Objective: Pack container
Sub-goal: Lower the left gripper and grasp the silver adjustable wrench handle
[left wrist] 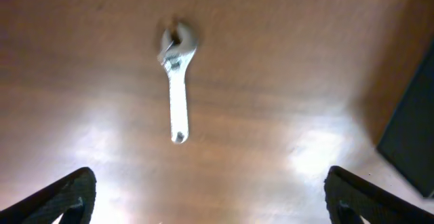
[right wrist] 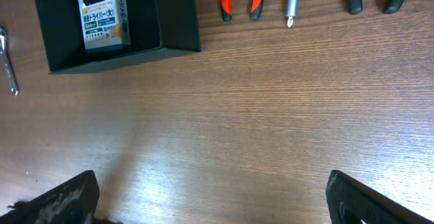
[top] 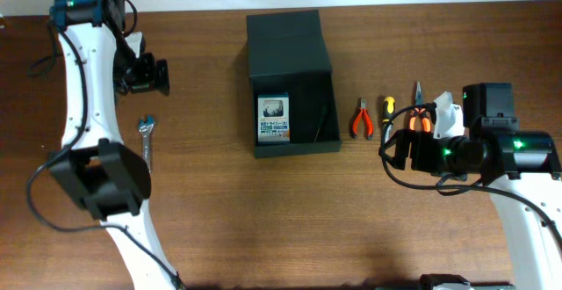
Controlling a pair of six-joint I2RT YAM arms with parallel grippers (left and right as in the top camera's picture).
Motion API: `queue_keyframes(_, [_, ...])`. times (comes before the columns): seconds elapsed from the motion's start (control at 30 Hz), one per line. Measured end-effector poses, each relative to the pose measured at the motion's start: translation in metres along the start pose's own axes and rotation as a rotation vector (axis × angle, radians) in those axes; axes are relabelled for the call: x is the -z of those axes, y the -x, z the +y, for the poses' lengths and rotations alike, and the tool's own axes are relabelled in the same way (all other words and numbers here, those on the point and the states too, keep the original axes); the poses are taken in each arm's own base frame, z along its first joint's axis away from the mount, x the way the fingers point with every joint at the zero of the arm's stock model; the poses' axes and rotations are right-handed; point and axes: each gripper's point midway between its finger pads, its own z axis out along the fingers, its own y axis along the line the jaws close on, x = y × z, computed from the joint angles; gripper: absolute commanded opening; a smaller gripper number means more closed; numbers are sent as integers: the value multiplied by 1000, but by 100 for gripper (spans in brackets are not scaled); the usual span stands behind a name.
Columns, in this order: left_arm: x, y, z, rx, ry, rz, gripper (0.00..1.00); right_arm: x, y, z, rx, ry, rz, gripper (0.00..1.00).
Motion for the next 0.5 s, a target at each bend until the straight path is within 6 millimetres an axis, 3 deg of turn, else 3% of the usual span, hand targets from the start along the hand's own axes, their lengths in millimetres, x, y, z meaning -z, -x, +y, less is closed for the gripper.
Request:
queue_keyframes(0.1, [6,-4,6,-24,29,-34,98,0,0,0,-1,0,0,99])
queue_keyframes(0.17, [-1,2,10,-30,42,-67,99,0,0,0,0,0,0,99])
queue_keyframes(0.27, [-36,7,17,-26,52,-59,99,0,0,0,0,0,1,99])
queue_keyframes(0.33, [-64,-1,24,-18,50,-7,99,0,0,0,0,0,1,99])
queue_keyframes(0.5, [-93,-2,39,2,50,0,98,0,0,0,0,0,0,99])
